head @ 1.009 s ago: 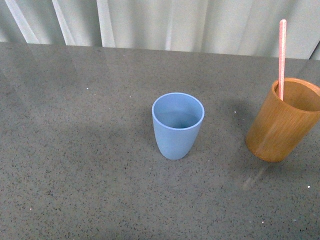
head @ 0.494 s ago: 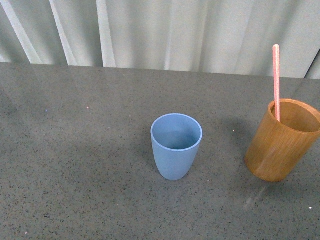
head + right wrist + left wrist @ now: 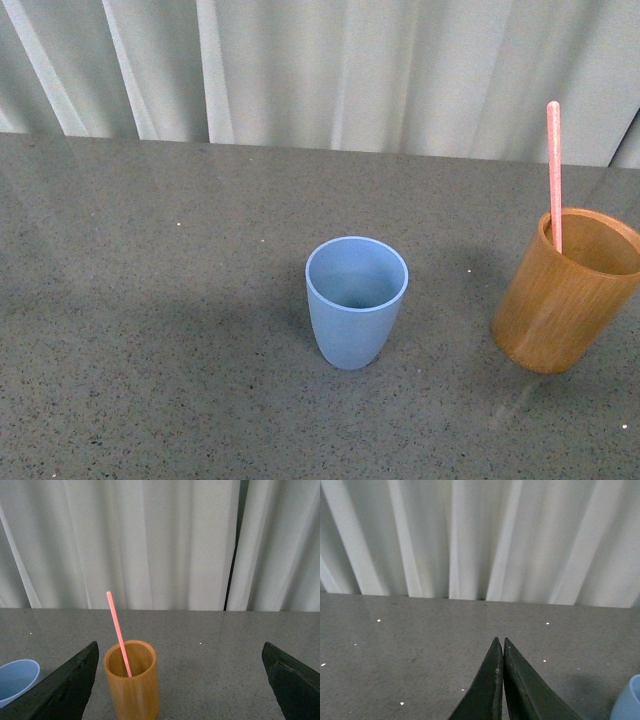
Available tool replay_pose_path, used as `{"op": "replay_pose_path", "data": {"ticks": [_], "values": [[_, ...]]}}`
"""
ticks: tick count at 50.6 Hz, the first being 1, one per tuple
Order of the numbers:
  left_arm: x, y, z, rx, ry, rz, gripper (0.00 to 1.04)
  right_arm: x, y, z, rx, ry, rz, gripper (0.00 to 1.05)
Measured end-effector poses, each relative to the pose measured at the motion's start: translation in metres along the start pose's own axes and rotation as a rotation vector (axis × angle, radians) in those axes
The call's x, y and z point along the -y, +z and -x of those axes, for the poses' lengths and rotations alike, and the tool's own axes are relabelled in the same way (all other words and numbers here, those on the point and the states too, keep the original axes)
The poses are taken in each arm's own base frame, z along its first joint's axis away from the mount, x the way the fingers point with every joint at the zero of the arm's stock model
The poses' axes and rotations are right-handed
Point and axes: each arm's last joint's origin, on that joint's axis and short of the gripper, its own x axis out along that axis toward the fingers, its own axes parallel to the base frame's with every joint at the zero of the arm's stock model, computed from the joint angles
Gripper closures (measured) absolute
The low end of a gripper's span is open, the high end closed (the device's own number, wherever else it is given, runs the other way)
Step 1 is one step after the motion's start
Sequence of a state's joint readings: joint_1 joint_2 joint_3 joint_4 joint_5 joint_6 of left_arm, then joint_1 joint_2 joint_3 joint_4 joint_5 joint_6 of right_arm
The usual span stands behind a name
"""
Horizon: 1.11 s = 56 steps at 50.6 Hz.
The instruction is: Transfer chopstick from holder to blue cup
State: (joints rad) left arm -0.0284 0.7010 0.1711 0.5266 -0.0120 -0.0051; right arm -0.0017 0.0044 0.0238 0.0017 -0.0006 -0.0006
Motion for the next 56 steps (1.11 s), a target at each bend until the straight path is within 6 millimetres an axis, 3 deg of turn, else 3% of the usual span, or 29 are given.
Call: {"op": "replay_pose_path", "data": {"ticks": [40,56], "values": [[-0.003,-0.029,0.034,0.008,0.015,0.000,1.01,0.000,0.000,0.000,0.000,0.000,0.000,0.10],[-0.003,-0.028,0.041,0.026,0.014,0.000,1.01,0.000,0.000,0.000,0.000,0.000,0.000,0.10]]}}
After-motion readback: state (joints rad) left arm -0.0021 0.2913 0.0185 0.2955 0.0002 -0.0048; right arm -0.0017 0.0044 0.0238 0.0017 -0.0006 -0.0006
